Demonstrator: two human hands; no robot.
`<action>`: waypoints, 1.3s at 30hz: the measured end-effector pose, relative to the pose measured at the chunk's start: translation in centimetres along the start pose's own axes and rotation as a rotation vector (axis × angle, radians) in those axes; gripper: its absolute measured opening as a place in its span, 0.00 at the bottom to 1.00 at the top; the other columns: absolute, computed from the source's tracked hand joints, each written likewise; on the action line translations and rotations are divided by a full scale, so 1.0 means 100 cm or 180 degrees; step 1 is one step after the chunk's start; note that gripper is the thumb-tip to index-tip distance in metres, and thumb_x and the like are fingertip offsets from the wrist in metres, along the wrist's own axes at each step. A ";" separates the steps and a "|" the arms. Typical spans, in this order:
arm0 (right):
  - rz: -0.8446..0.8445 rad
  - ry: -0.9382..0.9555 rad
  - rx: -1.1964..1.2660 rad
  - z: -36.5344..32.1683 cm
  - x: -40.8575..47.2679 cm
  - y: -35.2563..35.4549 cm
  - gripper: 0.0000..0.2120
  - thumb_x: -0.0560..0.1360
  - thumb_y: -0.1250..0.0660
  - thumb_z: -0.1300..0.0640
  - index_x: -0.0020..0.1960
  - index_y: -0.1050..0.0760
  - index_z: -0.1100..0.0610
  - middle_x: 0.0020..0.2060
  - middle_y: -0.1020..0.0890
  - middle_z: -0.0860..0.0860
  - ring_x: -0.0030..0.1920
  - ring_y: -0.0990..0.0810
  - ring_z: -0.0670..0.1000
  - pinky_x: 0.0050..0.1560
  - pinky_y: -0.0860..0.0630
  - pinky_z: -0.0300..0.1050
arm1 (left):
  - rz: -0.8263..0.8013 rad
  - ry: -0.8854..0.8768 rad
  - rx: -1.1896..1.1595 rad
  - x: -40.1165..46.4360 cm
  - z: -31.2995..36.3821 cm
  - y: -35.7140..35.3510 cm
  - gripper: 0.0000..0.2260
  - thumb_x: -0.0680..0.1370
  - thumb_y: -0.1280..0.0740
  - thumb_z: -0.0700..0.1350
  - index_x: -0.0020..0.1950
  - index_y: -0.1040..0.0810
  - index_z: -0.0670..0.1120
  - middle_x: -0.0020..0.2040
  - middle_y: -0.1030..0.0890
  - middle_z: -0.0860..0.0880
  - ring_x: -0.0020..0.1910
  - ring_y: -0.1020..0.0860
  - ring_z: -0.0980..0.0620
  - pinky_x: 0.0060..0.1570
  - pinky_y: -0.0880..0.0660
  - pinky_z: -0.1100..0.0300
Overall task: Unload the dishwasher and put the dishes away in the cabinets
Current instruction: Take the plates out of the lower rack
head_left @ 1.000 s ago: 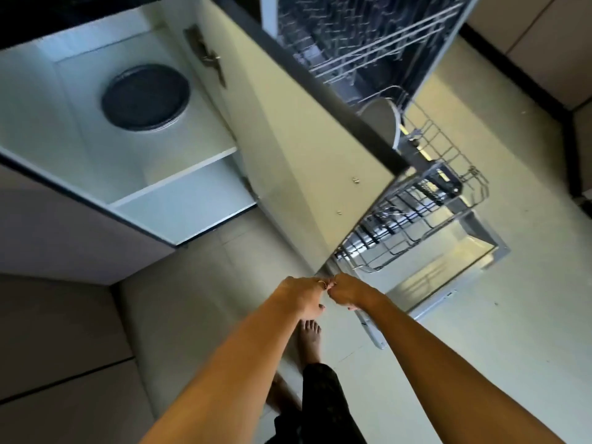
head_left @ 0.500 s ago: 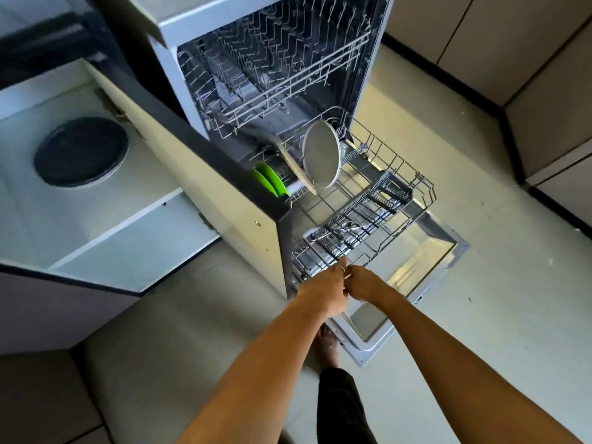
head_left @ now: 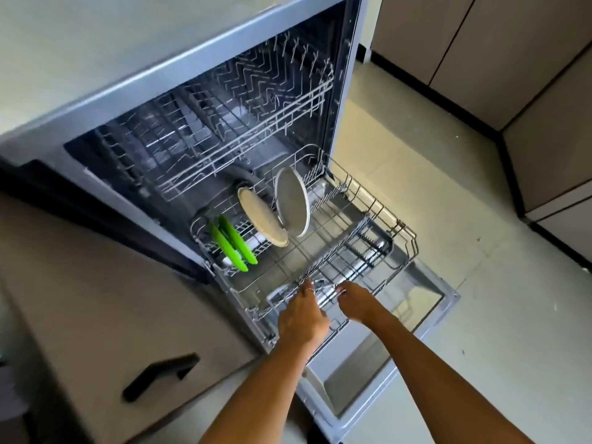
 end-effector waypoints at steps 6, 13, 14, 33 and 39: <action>0.0089 -0.0147 0.0065 0.021 0.049 0.060 0.18 0.79 0.46 0.63 0.67 0.31 0.61 0.65 0.26 0.60 0.62 0.26 0.58 0.57 0.30 0.42 | -0.0086 0.0106 0.0059 0.056 0.034 0.013 0.31 0.80 0.41 0.44 0.78 0.54 0.47 0.78 0.46 0.47 0.75 0.41 0.47 0.71 0.40 0.50; -0.0023 -0.0025 -0.0015 0.017 0.095 0.086 0.19 0.79 0.44 0.60 0.70 0.34 0.60 0.67 0.28 0.59 0.59 0.24 0.56 0.60 0.27 0.46 | -0.0087 0.0092 0.0317 0.114 0.047 0.032 0.31 0.80 0.40 0.46 0.78 0.54 0.47 0.78 0.46 0.48 0.75 0.41 0.47 0.69 0.38 0.51; -0.0029 0.0009 -0.0046 0.014 0.101 0.088 0.19 0.80 0.43 0.59 0.70 0.35 0.59 0.67 0.28 0.59 0.58 0.24 0.56 0.60 0.27 0.46 | -0.0055 0.0075 0.0336 0.123 0.047 0.034 0.31 0.80 0.40 0.46 0.78 0.53 0.47 0.78 0.45 0.48 0.74 0.40 0.47 0.69 0.37 0.51; 0.0507 0.0970 -0.0922 -0.105 0.178 0.009 0.38 0.68 0.33 0.35 0.73 0.45 0.36 0.72 0.73 0.58 0.75 0.57 0.65 0.72 0.50 0.66 | 0.0746 0.0222 0.1038 0.196 -0.032 0.091 0.37 0.78 0.37 0.50 0.78 0.58 0.50 0.78 0.61 0.49 0.77 0.62 0.46 0.74 0.57 0.46; 0.0938 0.0828 -0.0497 -0.135 0.183 -0.021 0.33 0.68 0.30 0.38 0.69 0.36 0.43 0.74 0.52 0.58 0.71 0.42 0.63 0.71 0.40 0.57 | 0.0892 0.0483 0.1033 0.202 -0.062 0.102 0.37 0.78 0.37 0.49 0.78 0.59 0.50 0.78 0.62 0.47 0.76 0.63 0.44 0.74 0.60 0.44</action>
Point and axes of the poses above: each hand's wrist, its own x-axis towards the middle knuckle, its own y-axis out of the back of the hand, z = x × y, the point moved 1 cm from there along x, towards the middle knuckle
